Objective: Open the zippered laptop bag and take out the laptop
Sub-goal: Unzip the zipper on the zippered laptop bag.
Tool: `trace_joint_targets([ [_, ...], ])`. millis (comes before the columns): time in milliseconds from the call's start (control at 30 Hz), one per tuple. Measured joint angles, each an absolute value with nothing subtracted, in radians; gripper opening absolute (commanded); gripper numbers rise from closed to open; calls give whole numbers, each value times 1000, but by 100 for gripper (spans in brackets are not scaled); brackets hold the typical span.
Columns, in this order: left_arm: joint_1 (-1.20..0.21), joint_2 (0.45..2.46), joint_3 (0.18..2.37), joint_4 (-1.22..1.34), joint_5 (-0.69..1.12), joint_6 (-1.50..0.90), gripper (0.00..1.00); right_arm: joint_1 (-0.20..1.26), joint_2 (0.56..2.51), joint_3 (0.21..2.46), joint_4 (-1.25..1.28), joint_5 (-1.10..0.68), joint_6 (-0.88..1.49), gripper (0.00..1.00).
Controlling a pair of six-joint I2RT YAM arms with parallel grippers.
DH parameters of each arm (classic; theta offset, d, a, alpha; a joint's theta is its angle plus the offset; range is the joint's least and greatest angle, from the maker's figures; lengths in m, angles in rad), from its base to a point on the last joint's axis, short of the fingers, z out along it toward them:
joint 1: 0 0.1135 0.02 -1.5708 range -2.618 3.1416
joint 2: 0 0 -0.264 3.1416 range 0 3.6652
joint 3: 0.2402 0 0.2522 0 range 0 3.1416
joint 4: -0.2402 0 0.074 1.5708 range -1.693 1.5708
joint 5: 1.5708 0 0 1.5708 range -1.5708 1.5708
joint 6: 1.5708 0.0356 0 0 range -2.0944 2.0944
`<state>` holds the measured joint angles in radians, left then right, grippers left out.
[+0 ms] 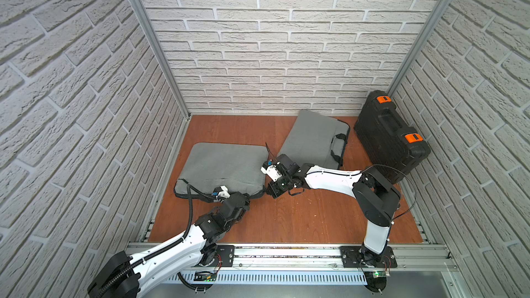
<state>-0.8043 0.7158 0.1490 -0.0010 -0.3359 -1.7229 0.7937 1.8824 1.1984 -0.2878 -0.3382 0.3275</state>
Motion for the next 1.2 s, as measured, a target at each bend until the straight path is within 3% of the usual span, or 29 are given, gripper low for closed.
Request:
trace_joint_targets([
  [300,-695,670,142,-77,-315,-1638,50,749,1893,1195,-281,-287,336,7],
  [633,-645,558,145,-244,-300,-1604,70,744,1876,1158,-283,-262,361,34],
  [967,-526,290,195,-508,-278,-1567,80,778,1739,1131,-295,-204,334,49],
  [1200,-414,166,241,-673,-259,-1509,88,881,1744,1164,-320,-153,226,58],
])
